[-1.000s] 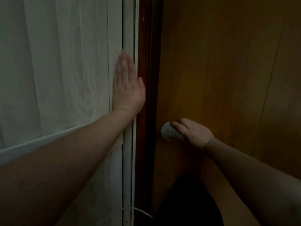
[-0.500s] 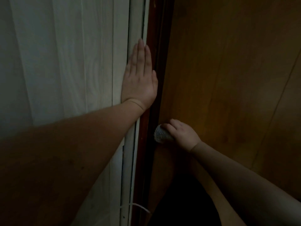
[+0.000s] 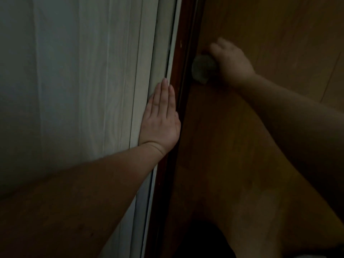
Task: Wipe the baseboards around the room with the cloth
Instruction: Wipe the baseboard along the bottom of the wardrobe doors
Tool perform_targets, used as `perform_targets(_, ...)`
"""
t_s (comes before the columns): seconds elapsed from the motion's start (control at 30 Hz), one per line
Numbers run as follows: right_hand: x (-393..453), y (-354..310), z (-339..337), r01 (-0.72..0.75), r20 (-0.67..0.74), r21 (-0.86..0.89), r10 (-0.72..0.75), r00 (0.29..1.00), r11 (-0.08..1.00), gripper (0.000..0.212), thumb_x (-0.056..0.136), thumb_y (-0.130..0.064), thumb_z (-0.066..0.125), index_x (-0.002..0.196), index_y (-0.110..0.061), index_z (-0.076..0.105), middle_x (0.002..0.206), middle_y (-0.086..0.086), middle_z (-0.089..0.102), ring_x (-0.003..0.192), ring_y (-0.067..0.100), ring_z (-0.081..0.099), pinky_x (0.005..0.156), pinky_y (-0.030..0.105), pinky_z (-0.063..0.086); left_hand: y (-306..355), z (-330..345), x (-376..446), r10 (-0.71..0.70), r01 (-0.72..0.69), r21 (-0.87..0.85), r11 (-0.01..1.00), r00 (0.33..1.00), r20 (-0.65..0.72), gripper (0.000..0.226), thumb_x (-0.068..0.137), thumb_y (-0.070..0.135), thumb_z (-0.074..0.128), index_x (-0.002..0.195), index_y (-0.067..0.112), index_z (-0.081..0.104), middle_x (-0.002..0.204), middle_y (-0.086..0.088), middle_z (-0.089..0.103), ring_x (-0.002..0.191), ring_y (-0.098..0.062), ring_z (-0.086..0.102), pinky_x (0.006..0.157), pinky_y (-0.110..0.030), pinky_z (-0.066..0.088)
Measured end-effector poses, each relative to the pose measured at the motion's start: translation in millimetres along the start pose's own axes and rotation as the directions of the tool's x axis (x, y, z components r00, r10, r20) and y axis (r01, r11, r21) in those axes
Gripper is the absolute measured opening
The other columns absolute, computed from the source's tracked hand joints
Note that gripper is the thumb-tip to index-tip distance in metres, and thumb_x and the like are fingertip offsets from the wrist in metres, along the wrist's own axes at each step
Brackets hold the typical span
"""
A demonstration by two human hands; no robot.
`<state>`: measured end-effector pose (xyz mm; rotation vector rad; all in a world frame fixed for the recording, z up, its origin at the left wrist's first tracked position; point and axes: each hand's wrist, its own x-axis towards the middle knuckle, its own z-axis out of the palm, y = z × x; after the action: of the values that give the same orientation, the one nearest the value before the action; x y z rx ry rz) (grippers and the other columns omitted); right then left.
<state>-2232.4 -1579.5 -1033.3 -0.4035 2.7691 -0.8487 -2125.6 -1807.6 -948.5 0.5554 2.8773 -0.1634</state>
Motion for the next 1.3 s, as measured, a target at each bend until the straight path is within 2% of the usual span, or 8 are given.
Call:
perform_targets(0.13, 9, 0, -9, -0.107, -0.074, 0.079, 0.113, 0.991, 0.991, 0.048, 0.089, -0.014, 0.066, 0.133, -0.01, 0.048, 0.128, 0.016, 0.047, 0.113, 0.033, 0.051, 0.088, 0.035, 0.042, 0, 1, 1, 0.004, -0.004, 0.007, 1.0, 1.0, -0.019, 0.063, 0.101, 0.026, 0.023, 0.154, -0.004, 0.009, 0.163, -0.022, 0.006, 0.152, -0.031, 0.005, 0.124, -0.041, 0.007)
perform_targets(0.23, -27, -20, 8, -0.206, -0.121, 0.238, 0.239, 0.963, 0.949, 0.058, 0.088, -0.021, 0.068, 0.14, -0.016, 0.044, 0.128, 0.014, 0.046, 0.11, 0.031, 0.053, 0.084, 0.033, 0.044, 0, 0, 3, 0.001, -0.001, -0.01, 1.0, 1.0, -0.029, 0.062, 0.101, 0.026, 0.022, 0.154, -0.004, 0.009, 0.163, -0.022, 0.007, 0.152, -0.031, 0.006, 0.124, -0.041, 0.009)
perform_targets(0.47, -166, -110, 78, -0.175, 0.007, 0.454, 0.193, 0.981, 0.874, 0.065, 0.082, -0.015, 0.074, 0.14, -0.02, 0.045, 0.127, 0.008, 0.043, 0.111, 0.019, 0.051, 0.091, 0.03, 0.051, 1, -2, 3, -0.001, 0.0, -0.017, 1.0, 1.0, -0.018, 0.064, 0.1, 0.028, 0.02, 0.154, -0.002, 0.006, 0.163, -0.021, 0.006, 0.152, -0.031, 0.006, 0.124, -0.041, 0.009)
perform_targets(0.6, -193, -142, 101, -0.291, 0.035, 0.605, 0.34, 0.94, 0.742, 0.061, 0.078, -0.011, 0.079, 0.133, -0.017, 0.053, 0.123, 0.005, 0.046, 0.111, 0.007, 0.044, 0.091, 0.014, 0.039, 1, -1, 3, -0.004, 0.004, 0.016, 1.0, 1.0, -0.017, 0.063, 0.1, 0.026, 0.02, 0.155, -0.002, 0.006, 0.163, -0.021, 0.007, 0.152, -0.03, 0.006, 0.124, -0.041, 0.011)
perform_targets(0.67, -196, -146, 103, -0.296, 0.032, 0.619, 0.353, 0.935, 0.728, 0.06, 0.077, -0.011, 0.08, 0.132, -0.017, 0.054, 0.122, 0.005, 0.046, 0.111, 0.004, 0.041, 0.091, 0.008, 0.034, 1, -2, 3, -0.002, 0.003, 0.015, 1.0, 1.0, -0.024, 0.063, 0.1, 0.024, 0.023, 0.154, -0.003, 0.008, 0.163, -0.022, 0.008, 0.152, -0.031, 0.008, 0.124, -0.041, 0.011)
perform_targets(0.9, -228, -157, 115, -0.276, 0.115, 0.616, 0.262, 0.958, 0.738, 0.064, 0.077, -0.014, 0.081, 0.131, -0.024, 0.048, 0.122, 0.0, 0.045, 0.114, 0.007, 0.045, 0.095, 0.015, 0.038, 2, -3, 2, -0.01, 0.01, 0.024, 1.0, 0.999, -0.032, 0.063, 0.101, 0.024, 0.029, 0.154, -0.002, 0.01, 0.163, -0.021, 0.009, 0.152, -0.03, 0.008, 0.124, -0.039, 0.009)
perform_targets(1.07, -206, -175, 116, -0.366, 0.077, 0.706, 0.448, 0.891, 0.606, 0.058, 0.076, -0.001, 0.078, 0.129, -0.011, 0.058, 0.12, -0.004, 0.039, 0.111, -0.002, 0.039, 0.093, -0.001, 0.032, 3, -3, 2, -0.01, 0.011, 0.032, 0.999, 1.0, -0.026, 0.062, 0.101, 0.025, 0.025, 0.155, -0.002, 0.009, 0.163, -0.021, 0.009, 0.152, -0.03, 0.008, 0.124, -0.04, 0.01)
perform_targets(1.3, -120, -140, 76, -0.303, -0.114, 0.777, 0.596, 0.795, 0.552, 0.051, 0.081, 0.001, 0.071, 0.128, -0.014, 0.056, 0.121, -0.001, 0.044, 0.114, 0.005, 0.044, 0.093, 0.002, 0.037, 4, -3, -1, -0.001, 0.001, 0.004, 1.0, 1.0, -0.029, 0.063, 0.1, 0.027, 0.022, 0.154, -0.003, 0.009, 0.163, -0.022, 0.009, 0.152, -0.031, 0.008, 0.124, -0.04, 0.011)
